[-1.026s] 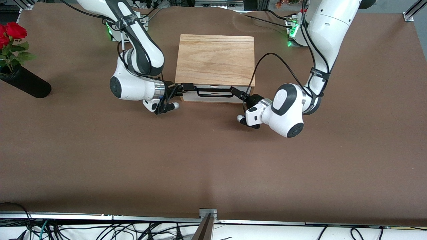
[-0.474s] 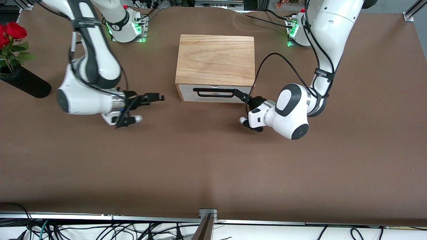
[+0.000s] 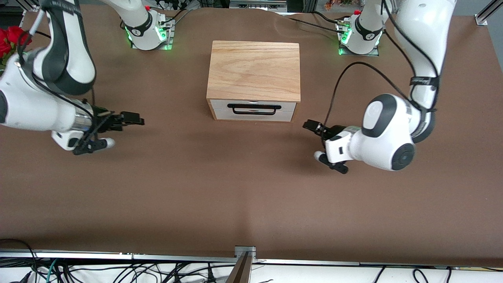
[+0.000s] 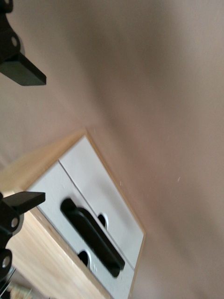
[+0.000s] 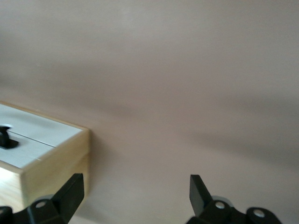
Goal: Close drawer with both arms simultaneously
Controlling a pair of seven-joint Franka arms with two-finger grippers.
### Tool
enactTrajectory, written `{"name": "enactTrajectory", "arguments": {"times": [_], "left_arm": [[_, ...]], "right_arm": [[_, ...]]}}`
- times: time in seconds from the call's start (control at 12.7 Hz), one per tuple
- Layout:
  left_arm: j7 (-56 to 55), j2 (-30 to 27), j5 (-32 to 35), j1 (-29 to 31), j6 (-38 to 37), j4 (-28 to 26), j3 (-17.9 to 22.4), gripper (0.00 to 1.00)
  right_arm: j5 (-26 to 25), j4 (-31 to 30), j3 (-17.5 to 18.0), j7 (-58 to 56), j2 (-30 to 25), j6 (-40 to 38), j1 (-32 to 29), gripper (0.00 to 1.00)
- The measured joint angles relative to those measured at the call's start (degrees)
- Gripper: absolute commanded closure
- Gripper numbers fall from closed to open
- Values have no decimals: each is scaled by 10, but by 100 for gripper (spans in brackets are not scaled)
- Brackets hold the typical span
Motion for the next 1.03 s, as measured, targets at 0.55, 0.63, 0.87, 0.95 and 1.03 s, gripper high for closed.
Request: {"name": "enactTrajectory", "arguments": {"times": [0.55, 0.63, 0.87, 0.95, 1.03], "left_arm": [[-39, -144, 232, 37, -5, 3, 6, 0], [-85, -173, 251, 44, -9, -8, 11, 0], [-162, -250, 267, 70, 10, -66, 14, 0], [-168, -270, 267, 74, 24, -90, 14, 0], [-171, -290, 267, 77, 36, -119, 14, 0]], "right_arm": [[-173, 41, 116, 48, -100, -26, -98, 0], [-173, 43, 139, 48, -100, -26, -122, 0], [-174, 50, 154, 49, -99, -46, -134, 0], [-174, 57, 155, 52, -98, -51, -134, 0], [-174, 63, 156, 54, -97, -57, -134, 0]]}}
